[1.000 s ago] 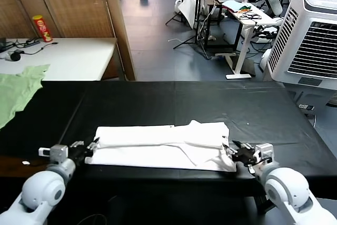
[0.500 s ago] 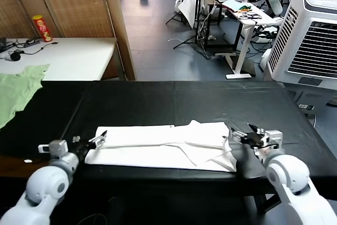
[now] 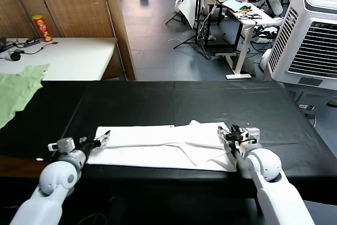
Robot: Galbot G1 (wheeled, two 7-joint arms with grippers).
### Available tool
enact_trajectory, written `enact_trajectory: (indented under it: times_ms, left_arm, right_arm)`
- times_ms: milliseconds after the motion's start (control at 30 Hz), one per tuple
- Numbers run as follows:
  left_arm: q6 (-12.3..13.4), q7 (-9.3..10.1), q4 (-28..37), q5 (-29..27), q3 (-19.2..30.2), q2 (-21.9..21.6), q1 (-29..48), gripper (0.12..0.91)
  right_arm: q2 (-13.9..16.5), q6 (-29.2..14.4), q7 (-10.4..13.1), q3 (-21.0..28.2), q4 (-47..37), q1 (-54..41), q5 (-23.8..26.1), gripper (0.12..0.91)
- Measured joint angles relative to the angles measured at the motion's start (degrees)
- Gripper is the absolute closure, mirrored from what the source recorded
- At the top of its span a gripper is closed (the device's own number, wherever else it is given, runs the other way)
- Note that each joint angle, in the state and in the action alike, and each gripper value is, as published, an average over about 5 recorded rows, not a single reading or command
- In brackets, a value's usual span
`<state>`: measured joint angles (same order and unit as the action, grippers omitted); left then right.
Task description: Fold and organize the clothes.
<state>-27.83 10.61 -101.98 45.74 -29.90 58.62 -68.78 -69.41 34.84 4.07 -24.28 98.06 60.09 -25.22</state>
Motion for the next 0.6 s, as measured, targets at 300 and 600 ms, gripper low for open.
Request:
enact_trajectory:
  times_ms: [300, 600]
  left_arm:
    - [2.4, 0.02, 2.1, -3.3, 0.2, 1.4, 0.8, 0.883]
    - [3.6, -0.07, 2.3, -5.9, -0.2, 2.3, 1.0, 0.890]
  right_arm:
    - [-0.5, -3.1, -0.3, 1.4, -2.2, -1.3, 1.8, 0.896]
    - [1.2, -4.4, -2.9, 2.7, -4.6, -4.1, 1.3, 0.835]
